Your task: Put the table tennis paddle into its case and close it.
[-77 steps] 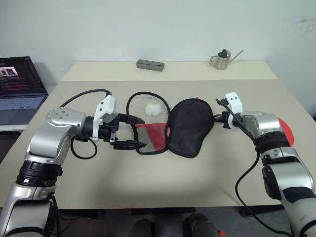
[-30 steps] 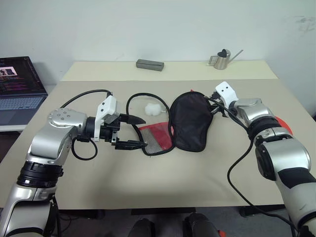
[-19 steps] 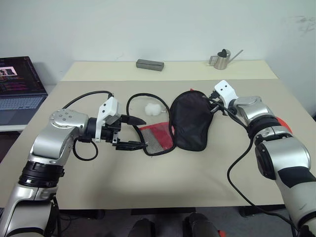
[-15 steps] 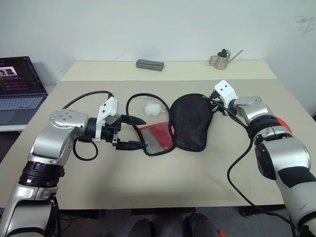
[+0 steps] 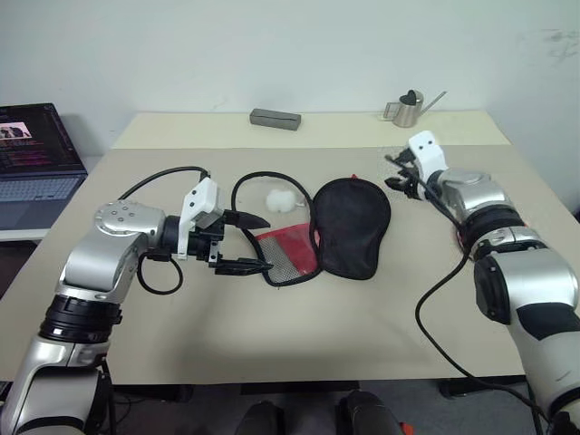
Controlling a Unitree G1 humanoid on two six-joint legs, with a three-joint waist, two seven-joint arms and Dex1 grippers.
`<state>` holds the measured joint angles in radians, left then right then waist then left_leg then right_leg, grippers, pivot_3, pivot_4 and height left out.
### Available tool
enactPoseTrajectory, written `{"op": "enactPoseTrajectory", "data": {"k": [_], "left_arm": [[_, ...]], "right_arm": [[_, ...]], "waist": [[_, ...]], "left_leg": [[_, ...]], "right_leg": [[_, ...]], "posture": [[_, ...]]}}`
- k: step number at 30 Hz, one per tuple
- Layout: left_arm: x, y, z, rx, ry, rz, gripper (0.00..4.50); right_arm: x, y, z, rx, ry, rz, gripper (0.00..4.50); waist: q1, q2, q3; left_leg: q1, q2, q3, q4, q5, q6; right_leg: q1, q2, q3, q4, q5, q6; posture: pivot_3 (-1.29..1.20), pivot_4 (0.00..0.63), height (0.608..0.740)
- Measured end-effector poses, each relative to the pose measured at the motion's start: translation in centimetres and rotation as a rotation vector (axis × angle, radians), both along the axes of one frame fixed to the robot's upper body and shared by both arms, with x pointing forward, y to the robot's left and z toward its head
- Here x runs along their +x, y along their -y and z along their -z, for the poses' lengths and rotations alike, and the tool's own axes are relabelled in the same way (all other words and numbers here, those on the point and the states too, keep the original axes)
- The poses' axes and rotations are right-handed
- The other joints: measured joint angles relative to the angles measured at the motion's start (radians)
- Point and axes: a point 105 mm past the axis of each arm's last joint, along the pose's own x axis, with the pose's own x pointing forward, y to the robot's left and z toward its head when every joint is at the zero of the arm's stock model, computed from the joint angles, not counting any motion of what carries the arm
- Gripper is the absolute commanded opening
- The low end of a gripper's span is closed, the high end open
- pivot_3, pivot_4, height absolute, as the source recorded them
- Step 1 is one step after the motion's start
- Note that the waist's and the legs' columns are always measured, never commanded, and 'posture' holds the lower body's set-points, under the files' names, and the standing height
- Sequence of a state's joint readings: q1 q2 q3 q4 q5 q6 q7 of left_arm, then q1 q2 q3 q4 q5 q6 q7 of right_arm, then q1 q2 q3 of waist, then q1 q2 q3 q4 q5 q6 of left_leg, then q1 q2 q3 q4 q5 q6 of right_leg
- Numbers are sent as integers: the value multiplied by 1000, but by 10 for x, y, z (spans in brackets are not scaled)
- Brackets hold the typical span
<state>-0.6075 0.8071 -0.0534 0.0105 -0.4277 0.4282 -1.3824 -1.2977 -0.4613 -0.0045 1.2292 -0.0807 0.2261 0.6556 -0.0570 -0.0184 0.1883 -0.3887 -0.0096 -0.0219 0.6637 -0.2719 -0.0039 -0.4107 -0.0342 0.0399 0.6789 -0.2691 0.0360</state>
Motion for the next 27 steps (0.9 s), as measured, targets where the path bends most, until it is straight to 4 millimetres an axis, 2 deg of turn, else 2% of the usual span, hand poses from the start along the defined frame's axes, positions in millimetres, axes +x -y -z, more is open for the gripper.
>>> {"op": "enactPoseTrajectory", "data": {"k": [3, 5, 8, 13, 18, 22, 27], "left_arm": [[1, 4, 0, -22, 0, 5, 4500], [2, 8, -1, -47, 1, 10, 4500], [3, 13, -5, -76, 3, 21, 4500], [6, 21, -10, -106, 10, 45, 4500], [6, 34, -16, -116, 17, 108, 4500], [2, 43, -16, -106, -5, 178, 4500], [2, 49, -20, -87, -24, 247, 4500]], "right_arm": [[-5, 4, -15, 46, 26, -30, 3935], [-14, 13, -21, 78, 43, -43, 4458], [-40, 30, -28, 104, 49, -28, 4458], [-91, 48, -31, 119, 13, 25, 4458], [-143, 75, -10, 124, -73, 183, 4458], [-170, 82, -5, 116, -88, 258, 4458], [-203, 84, 15, 146, -151, 340, 4458]], "waist": [[1, 0, 0], [4, 0, 0], [17, 0, 0], [28, 0, 0], [28, 0, 0], [22, 0, 0], [27, -1, 0]], "left_leg": [[-1, 0, -1, 0, 0, 0], [-4, 0, -3, 1, 0, 0], [-12, 0, -3, 3, 0, 0], [-13, 0, -3, 2, 0, 0], [-12, -1, -2, 3, 0, 0], [-10, 0, -1, 3, 0, 0], [-11, 1, -1, 3, 0, 0]], "right_leg": [[0, 0, 0, 0, 0, 0], [-1, 0, 0, 0, 0, 0], [-9, -1, -1, 1, 0, 0], [-10, -1, -1, 1, 0, 0], [-9, -1, -1, 1, 0, 0], [-9, 3, -1, 2, 0, 0], [-9, 7, 0, 2, 0, -1]], "posture": [[0, 150, 740], [0, 150, 740], [0, 150, 740], [0, 150, 740], [0, 150, 740], [0, 150, 740], [0, 150, 740]]}}
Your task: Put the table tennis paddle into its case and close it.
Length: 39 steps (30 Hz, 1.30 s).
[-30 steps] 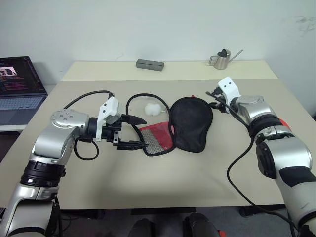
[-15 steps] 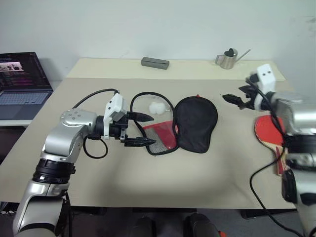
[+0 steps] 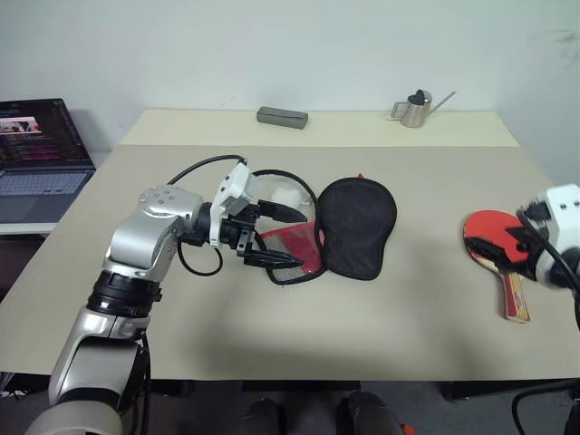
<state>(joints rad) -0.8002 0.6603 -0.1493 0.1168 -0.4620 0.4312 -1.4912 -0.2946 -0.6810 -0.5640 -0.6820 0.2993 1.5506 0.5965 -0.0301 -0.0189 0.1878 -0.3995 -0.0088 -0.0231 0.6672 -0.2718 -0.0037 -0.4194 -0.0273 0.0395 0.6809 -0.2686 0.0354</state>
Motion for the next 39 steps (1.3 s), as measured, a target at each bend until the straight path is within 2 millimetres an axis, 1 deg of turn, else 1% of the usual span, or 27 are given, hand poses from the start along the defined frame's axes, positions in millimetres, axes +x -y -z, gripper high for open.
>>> {"op": "enactPoseTrajectory", "data": {"k": [3, 6, 9, 12, 18, 23, 29, 32, 39], "left_arm": [[0, 5, -6, -1, 13, 34, 4500], [1, 14, -10, -17, 12, 66, 4500], [4, 23, -21, -33, 33, 88, 4500], [5, 25, -32, -32, 72, 101, 4500], [9, 24, -28, -19, 63, 95, 4500], [10, 23, -28, -15, 69, 93, 4500], [11, 19, -25, -1, 68, 75, 4500], [11, 16, -22, 7, 63, 65, 4500], [13, 10, -17, 25, 63, 41, 4500]], "right_arm": [[-18, 9, 16, 1, -51, 77, 4458], [-29, 19, 30, 10, -82, 157, 4458], [-34, 30, 40, 3, -92, 232, 4458], [-34, 40, 44, 1, -81, 285, 4458], [-28, 54, 67, 59, -100, 334, 4458], [-14, 62, 80, 84, -98, 332, 4458], [1, 77, 84, 54, -77, 343, 4458], [5, 77, 92, 42, -85, 336, 4458], [6, 77, 93, -30, -70, 323, 4458]], "waist": [[1, 0, 0], [1, 0, 0], [-2, 0, 0], [-4, 0, 0], [-3, 0, 0], [-3, 0, 0], [-3, 0, -1], [-3, 0, -1], [-3, 0, -1]], "left_leg": [[0, 0, 0, 0, 0, 0], [0, 0, 0, 1, 0, 0], [0, 0, 0, 2, 0, 0], [1, 1, 1, 2, 0, 0], [1, 1, 1, 2, 0, 0], [1, 1, 1, 3, 0, 0], [1, 2, 1, 3, 0, 0], [1, 2, 1, 3, 0, 0], [3, 2, 0, 5, 0, 0]], "right_leg": [[0, 0, 0, 0, 0, 0], [1, 0, 0, 0, 0, 0], [1, 1, 0, 1, 1, 0], [1, 2, 1, 1, 1, 0], [1, 3, 1, 0, 1, 0], [1, 3, 1, 1, 1, 0], [1, 3, 1, 1, 1, 0], [1, 3, 1, 1, 1, 0], [5, 3, 1, 0, 2, 0]], "posture": [[0, 150, 740], [0, 150, 740], [0, 150, 740], [0, 150, 740], [0, 150, 740], [0, 150, 740], [0, 150, 740], [0, 150, 740], [0, 150, 740]]}}
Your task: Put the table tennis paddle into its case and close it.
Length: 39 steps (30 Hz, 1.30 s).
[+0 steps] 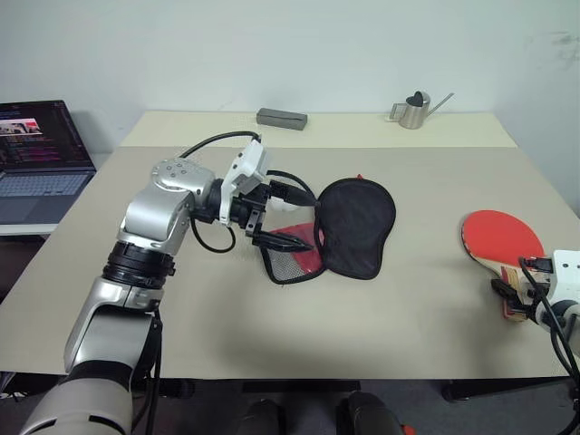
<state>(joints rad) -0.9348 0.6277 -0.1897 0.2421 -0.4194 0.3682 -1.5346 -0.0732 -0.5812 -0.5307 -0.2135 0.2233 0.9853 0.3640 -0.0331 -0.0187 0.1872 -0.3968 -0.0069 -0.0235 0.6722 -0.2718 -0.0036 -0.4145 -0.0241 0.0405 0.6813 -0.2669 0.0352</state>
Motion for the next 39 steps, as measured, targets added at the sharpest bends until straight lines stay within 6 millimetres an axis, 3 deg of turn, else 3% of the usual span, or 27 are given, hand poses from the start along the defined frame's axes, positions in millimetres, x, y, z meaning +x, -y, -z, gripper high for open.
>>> {"op": "enactPoseTrajectory", "data": {"k": [1, 4, 10, 13, 21, 26, 30, 34, 39], "left_arm": [[0, -1, 1, 2, -2, -5, 4500], [0, -5, 7, 4, -19, -21, 4500], [0, -8, 12, 0, -36, -40, 4500], [0, -9, 12, -3, -38, -46, 4500], [2, -15, 12, -8, -23, -86, 4500], [9, -36, 17, -5, -21, -184, 4500], [14, -57, 24, 10, -21, -257, 4500], [19, -68, 28, 13, -10, -309, 4500], [18, -71, 33, 16, -7, -323, 4500]], "right_arm": [[0, -1, 0, -15, 1, -4, 4458], [1, -5, 2, -35, 1, -14, 3845], [7, -16, 7, 31, 4, -16, 1790], [8, -16, 7, 42, 0, -8, 1077], [12, -16, 7, 46, 4, -5, 1078], [15, -16, 3, 38, 10, 26, 1078], [19, -19, -15, 7, 48, 48, 1078], [29, -41, -47, 1, 144, 1, 1078], [46, -92, -72, 50, 218, -115, 1078]], "waist": [[1, 0, 0], [0, 0, 0], [0, -2, -1], [0, -3, -2], [-1, -4, -3], [-1, -4, -2], [-1, -3, -2], [-1, -3, -2], [0, -3, -2]], "left_leg": [[0, 0, 0, 0, 0, 0], [3, 0, -1, 0, 0, 0], [7, 1, -1, 3, 0, 0], [7, 1, -1, 4, 0, 0], [7, 1, 0, 5, 0, 0], [7, 1, 0, 5, 0, 0], [5, 1, 1, 4, 0, 0], [3, 1, 0, 4, 0, 0], [2, 1, -1, 4, 0, 0]], "right_leg": [[1, 0, 0, 0, 0, 0], [4, 0, 0, 0, 0, 0], [8, 1, 0, 0, 1, 1], [8, 1, 0, 0, 1, 1], [9, 1, 0, 0, 2, 2], [8, 1, 0, 0, 2, 2], [6, 1, 1, 0, 2, 2], [4, 1, 0, 0, 2, 2], [3, 1, 0, -1, 2, 1]], "posture": [[0, 150, 740], [0, 150, 740], [0, 150, 740], [0, 150, 740], [0, 150, 740], [0, 150, 740], [0, 150, 740], [0, 150, 740], [0, 150, 740]]}}
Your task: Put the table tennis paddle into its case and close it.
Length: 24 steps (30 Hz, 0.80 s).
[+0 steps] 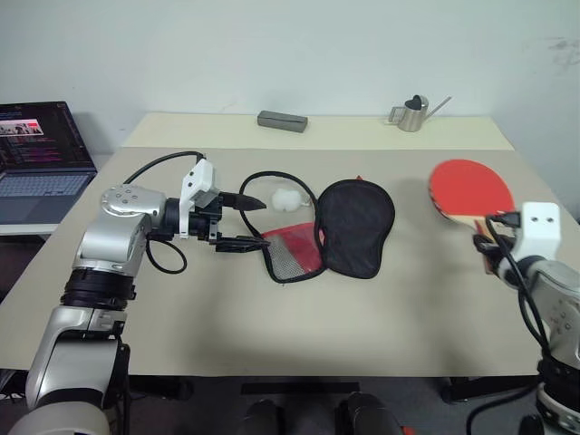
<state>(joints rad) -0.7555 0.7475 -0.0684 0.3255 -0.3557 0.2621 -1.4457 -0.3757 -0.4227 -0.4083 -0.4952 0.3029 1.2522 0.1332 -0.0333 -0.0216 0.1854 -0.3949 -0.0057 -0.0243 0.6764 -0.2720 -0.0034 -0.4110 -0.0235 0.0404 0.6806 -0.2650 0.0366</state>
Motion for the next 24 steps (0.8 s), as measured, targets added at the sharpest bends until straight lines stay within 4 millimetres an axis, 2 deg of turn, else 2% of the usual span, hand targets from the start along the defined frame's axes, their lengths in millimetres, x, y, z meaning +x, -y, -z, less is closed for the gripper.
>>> {"op": "enactPoseTrajectory", "data": {"k": [7, 9, 12, 16, 24], "left_arm": [[-1, -10, 10, -30, -20, -65, 4500], [3, -11, 8, -62, -2, -108, 4500], [7, -14, 3, -94, 37, -151, 4500], [9, -18, 4, -101, 42, -179, 4500], [9, -18, 5, -102, 39, -185, 4500]], "right_arm": [[16, -70, -6, 62, 10, -147, 1078], [22, -92, -10, 83, 20, -196, 1078], [27, -115, -6, 105, 0, -243, 1078], [32, -128, 5, 113, -41, -258, 1078], [38, -131, 18, 108, -72, -249, 1078]], "waist": [[0, 0, 0], [0, 0, 0], [0, 0, 0], [2, 0, 0], [0, 0, 0]], "left_leg": [[-5, 0, 0, 0, 0, 0], [-6, 0, 0, 0, 0, 0], [-7, 0, 0, 0, 0, 0], [-7, 0, 0, 0, 0, 0], [-7, 0, 0, -1, 0, 0]], "right_leg": [[-6, -1, 0, 1, 1, -1], [-8, -1, 0, 1, 1, -1], [-8, -1, 0, 1, 1, -1], [-9, -1, -1, 1, 1, -1], [-9, -1, -1, 1, 1, -2]], "posture": [[0, 150, 740], [0, 150, 740], [0, 150, 740], [0, 150, 740], [0, 150, 740]]}}
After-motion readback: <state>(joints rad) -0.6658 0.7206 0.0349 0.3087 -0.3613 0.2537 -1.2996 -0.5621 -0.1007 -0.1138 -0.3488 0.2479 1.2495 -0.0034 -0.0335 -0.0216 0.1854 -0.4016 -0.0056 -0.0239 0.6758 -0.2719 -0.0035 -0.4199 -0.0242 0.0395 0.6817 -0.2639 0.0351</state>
